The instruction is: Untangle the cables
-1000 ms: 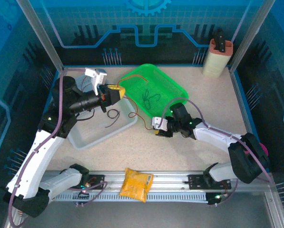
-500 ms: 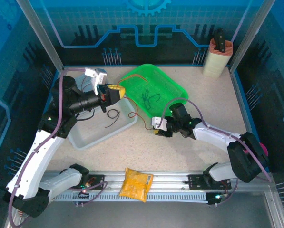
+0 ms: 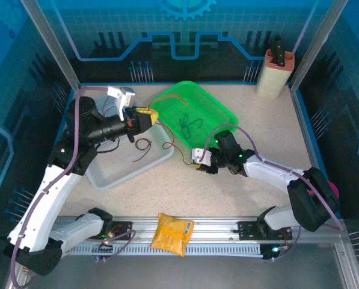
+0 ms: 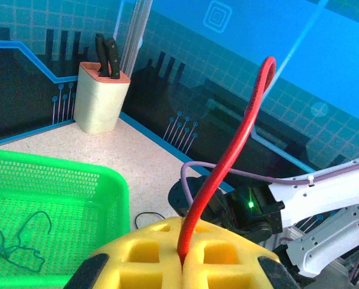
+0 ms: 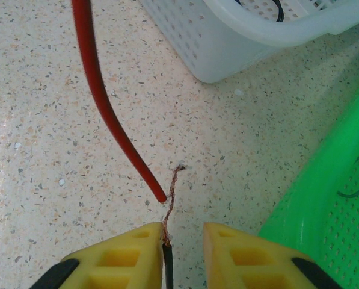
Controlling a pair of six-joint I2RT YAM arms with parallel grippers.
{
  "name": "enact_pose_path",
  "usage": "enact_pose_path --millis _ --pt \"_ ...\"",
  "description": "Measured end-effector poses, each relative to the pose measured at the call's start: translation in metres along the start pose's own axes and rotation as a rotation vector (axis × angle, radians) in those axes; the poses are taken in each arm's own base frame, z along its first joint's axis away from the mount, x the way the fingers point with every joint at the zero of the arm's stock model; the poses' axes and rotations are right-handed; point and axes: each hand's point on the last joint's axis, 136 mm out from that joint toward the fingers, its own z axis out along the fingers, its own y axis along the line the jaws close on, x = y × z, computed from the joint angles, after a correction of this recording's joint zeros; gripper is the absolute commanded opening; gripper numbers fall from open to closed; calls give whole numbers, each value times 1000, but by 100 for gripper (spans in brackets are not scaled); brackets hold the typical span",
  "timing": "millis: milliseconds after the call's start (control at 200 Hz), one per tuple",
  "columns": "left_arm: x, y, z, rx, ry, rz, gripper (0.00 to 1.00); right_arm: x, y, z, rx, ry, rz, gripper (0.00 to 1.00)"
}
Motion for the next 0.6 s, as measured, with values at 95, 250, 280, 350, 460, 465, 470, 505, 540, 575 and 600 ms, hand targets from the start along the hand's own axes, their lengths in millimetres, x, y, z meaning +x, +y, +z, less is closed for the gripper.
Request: enact_pose_path --millis 95,250,280,350,460,465,470,505,540,575,600 --pt "0 0 0 0 0 0 0 0 0 0 0 0 -1 14" --pt "0 0 0 0 0 0 0 0 -1 0 3 -2 -2 4" --pt "0 0 0 0 0 0 0 -1 -1 0 3 -2 -1 2" --pt "0 0 0 0 0 0 0 -1 -1 0 4 -3 -3 0" --pt "0 1 0 -4 0 0 0 -1 -1 0 3 -3 -3 0" --pt "0 1 0 -4 0 0 0 -1 -1 0 3 -3 -3 0" --pt "0 1 0 -5 -1 0 0 -1 -1 0 3 -3 -3 0" --pt "0 2 0 -12 -1 -1 0 -1 -1 0 3 -3 -2 0" --pt "1 4 -1 -24 0 -4 0 -1 -1 0 3 -3 -2 0" --pt "2 6 -1 -39 3 -7 0 -1 -1 0 2 -3 -2 0" --pt "3 8 -1 -49 4 -10 0 -1 0 0 2 -3 -2 0"
